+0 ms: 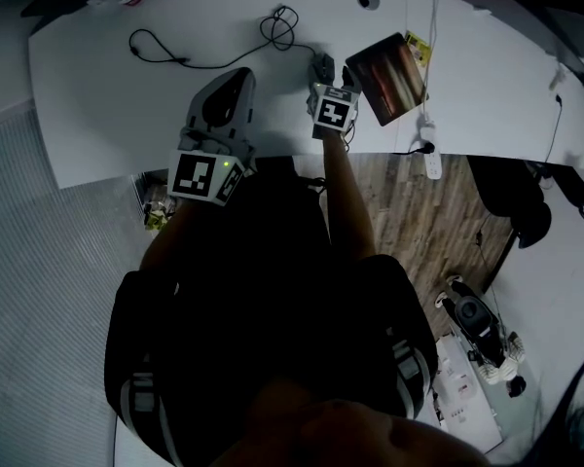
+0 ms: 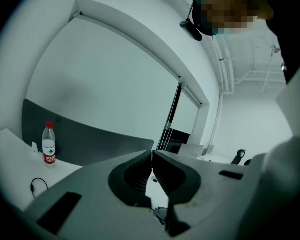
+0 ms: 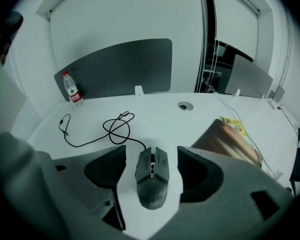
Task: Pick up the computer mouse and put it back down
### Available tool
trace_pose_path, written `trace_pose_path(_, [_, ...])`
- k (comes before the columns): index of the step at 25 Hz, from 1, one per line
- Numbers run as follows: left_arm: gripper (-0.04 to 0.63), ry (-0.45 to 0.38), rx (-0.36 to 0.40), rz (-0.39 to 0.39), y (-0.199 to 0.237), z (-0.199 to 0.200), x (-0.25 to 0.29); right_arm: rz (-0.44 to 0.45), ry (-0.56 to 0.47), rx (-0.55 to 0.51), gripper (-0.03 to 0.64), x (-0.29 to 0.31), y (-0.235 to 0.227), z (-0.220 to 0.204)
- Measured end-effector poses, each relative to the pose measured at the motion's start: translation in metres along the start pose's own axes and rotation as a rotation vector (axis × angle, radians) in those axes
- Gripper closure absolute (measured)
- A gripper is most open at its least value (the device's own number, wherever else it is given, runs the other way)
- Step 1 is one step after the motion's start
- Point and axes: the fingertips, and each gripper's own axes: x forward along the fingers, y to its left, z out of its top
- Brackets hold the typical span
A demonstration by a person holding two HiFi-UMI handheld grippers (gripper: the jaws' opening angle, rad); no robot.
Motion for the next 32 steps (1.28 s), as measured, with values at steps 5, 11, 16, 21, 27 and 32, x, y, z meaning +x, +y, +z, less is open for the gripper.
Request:
trace_pose_path(5, [0.589,-0.018,0.004,-0.011,-0.007,0.006,-0.009,-0.008,-0.045,0.013,0.319,-0.020,-0.002,0.012])
trace_pose_path(11, [0.589,-0.036,0.009,-0.022,-0.015,0.012,-0.018,-0.009,-0.092,0.031,0.383,-0.041,-0.002,0.021])
trace_pose_path(16, [0.589,-0.054,0.012,-0.035,-0.022,0.018,-0.028,-0.019,-0.129,0.032,0.429,-0.061,-0.001,0.028])
trace_pose_path(21, [0.589,-0.062,0.014,-0.049,-0.027,0.019,-0.036,-0.037,-0.170,0.047,0.514,-0.079,0.000,0.033])
trace_pose_path(27, [0.589,-0.070,0.021,-0.065,-0.036,0.024,-0.043,-0.044,-0.225,0.060,0.598,-0.105,0.000,0.040])
trace_pose_path(32, [0.589,-0.083,0.023,-0.072,-0.039,0.030,-0.047,-0.029,-0.286,0.075,0.613,-0.135,0.009,0.054])
